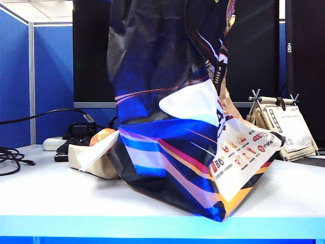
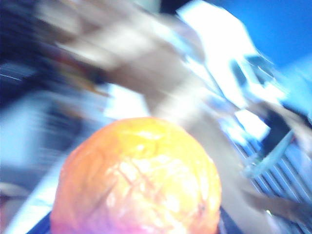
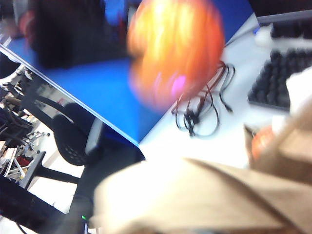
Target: Open the paper bag and put two oranges into the paper bag.
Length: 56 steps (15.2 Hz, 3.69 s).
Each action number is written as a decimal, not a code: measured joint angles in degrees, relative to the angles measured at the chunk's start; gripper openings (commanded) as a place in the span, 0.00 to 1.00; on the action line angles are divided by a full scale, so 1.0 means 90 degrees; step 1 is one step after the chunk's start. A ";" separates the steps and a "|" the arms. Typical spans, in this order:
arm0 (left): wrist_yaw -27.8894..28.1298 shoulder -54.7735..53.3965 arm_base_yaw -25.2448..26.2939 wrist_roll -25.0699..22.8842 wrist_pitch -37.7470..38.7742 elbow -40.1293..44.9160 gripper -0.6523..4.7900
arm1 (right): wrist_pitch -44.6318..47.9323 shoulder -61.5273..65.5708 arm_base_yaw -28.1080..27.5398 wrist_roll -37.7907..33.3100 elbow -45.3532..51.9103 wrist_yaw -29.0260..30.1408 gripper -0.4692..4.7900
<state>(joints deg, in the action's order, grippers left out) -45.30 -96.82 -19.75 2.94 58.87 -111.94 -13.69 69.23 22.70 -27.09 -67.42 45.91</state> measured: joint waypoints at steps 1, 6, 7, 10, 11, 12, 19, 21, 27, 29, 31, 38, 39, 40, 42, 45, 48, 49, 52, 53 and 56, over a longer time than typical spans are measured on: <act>-0.0036 0.0000 -0.0214 -0.0070 0.0063 0.0000 0.11 | 0.0189 -0.0012 0.0002 0.0010 -0.0002 0.0187 0.25; -0.0136 0.0000 -0.0867 -0.0119 0.0117 -0.0002 0.11 | 0.0243 -0.0474 0.0002 0.0189 -0.0005 0.0381 0.10; -0.0187 0.0000 -0.0903 -0.0187 0.0204 -0.0002 0.11 | 0.0231 -0.0627 0.0000 0.0245 -0.0002 0.0379 0.09; -0.0187 -0.0002 -0.0920 -0.0228 0.0359 0.0041 0.11 | 0.0250 -0.1027 0.0002 0.0386 -0.0012 0.0381 0.09; -0.0202 -0.0015 -0.0935 -0.0299 0.0442 0.0041 0.11 | 0.0202 -0.1003 0.0000 0.0391 -0.0010 0.0376 0.09; -0.0211 -0.0061 -0.0979 -0.0386 0.0527 0.0039 0.11 | 0.0119 -0.0993 0.0000 0.0396 -0.0005 0.0367 0.09; -0.0306 -0.0593 -0.1569 -0.0665 0.0867 0.0041 0.11 | 0.0100 -0.0996 0.0000 0.0476 -0.0005 0.0027 0.09; -0.0330 -0.0602 -0.1598 -0.0707 0.0862 0.0041 0.23 | 0.0100 -0.0993 0.0000 0.0478 -0.0005 0.0017 0.09; -0.0330 -0.0600 -0.1591 -0.0610 0.0765 0.0041 1.00 | 0.0097 -0.0993 0.0000 0.0612 -0.0005 -0.0148 0.09; -0.0330 -0.0600 -0.1591 -0.0607 0.0750 0.0039 1.00 | 0.0070 -0.0993 0.0000 0.0741 -0.0005 -0.0347 0.09; -0.0328 -0.0597 -0.1494 -0.0614 0.0748 -0.0041 1.00 | -0.0250 -0.0996 -0.0170 0.1047 -0.0005 -0.0707 0.09; 0.2346 -0.0287 -0.1384 -0.0913 0.1477 -0.1608 1.00 | -0.0899 -0.0998 -0.1107 0.1474 -0.0005 -0.0933 0.09; 0.3024 -0.0355 -0.1384 -0.1112 0.1906 -0.1586 1.00 | -0.0899 -0.1001 -0.1112 0.1477 -0.0005 -0.0933 0.09; 0.3548 -0.0486 -0.1377 -0.1294 0.2232 -0.1576 1.00 | -0.0899 -0.0998 -0.1117 0.1477 -0.0005 -0.0935 0.09; 0.4121 -0.0743 -0.1302 -0.1399 0.2344 -0.1462 1.00 | -0.0899 -0.0998 -0.1115 0.1477 -0.0005 -0.0933 0.09; 0.4721 -0.1447 -0.1008 -0.1370 0.2535 -0.1460 1.00 | -0.0896 -0.0998 -0.1115 0.1481 -0.0005 -0.0665 0.09; 0.4724 -0.2050 -0.0925 -0.1292 0.2557 -0.1457 1.00 | -0.0896 -0.0996 -0.1117 0.1481 -0.0005 -0.0653 0.09; 0.4726 -0.2212 -0.0925 -0.1243 0.2557 -0.1460 1.00 | -0.0894 -0.0998 -0.1117 0.1481 -0.0005 -0.0644 0.09; 0.4726 -0.2516 -0.0923 -0.1183 0.2560 -0.1455 1.00 | -0.0852 -0.0998 -0.1120 0.1481 -0.0005 -0.0644 0.09; 0.4728 -0.2521 -0.0920 -0.1107 0.2560 -0.1460 1.00 | -0.0855 -0.0998 -0.1120 0.1481 -0.0005 -0.0646 0.09; 0.4969 -0.2625 -0.0920 -0.0986 0.2560 -0.1467 1.00 | -0.0772 -0.1001 -0.1120 0.1481 -0.0005 -0.0644 0.09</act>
<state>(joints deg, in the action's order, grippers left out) -0.58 -120.44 -28.03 -5.93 81.91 -125.14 -20.64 60.23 12.62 -13.76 -67.46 40.12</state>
